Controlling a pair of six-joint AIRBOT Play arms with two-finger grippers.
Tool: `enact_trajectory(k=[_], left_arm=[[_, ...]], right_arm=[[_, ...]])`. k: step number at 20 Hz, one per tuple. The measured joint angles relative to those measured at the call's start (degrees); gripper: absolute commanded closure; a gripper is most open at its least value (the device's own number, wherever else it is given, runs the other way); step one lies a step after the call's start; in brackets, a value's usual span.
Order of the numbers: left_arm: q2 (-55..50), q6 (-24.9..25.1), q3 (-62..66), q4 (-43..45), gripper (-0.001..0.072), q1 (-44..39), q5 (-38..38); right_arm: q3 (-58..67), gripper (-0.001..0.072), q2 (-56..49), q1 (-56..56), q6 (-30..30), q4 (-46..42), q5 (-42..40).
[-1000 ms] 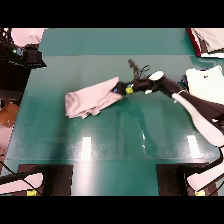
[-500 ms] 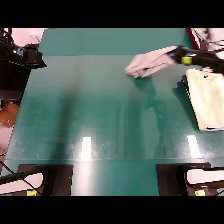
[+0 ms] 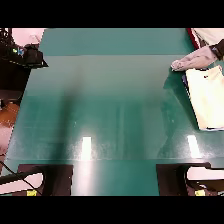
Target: Fold the shirts.
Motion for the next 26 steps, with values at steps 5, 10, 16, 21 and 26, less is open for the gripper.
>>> enact_trajectory(k=[5,10,16,21,26], left_arm=[[0.0,0.0,0.0,-0.3,0.0685,-0.1,-0.5],[0.0,0.0,0.0,-0.9,0.0685,-0.2,-0.9],[0.0,0.0,0.0,-1.2,0.0685,-0.2,-1.7],[0.0,0.1,0.0,-1.3,0.0685,-0.2,-3.1],[0.0,0.1,0.0,-1.3,0.0685,-0.2,-3.8]], right_arm=[[10.1,0.0701,0.3,-1.2,-3.4,-0.9,2.8],[15.5,0.0701,3.6,-2.5,0.0,-11.4,8.2],[9.6,0.0699,10.9,-5.6,6.8,-23.4,15.8],[-1.1,0.0697,17.6,-11.8,9.7,-26.4,23.2],[-12.7,0.025,22.6,-20.6,12.2,-27.0,30.0]])
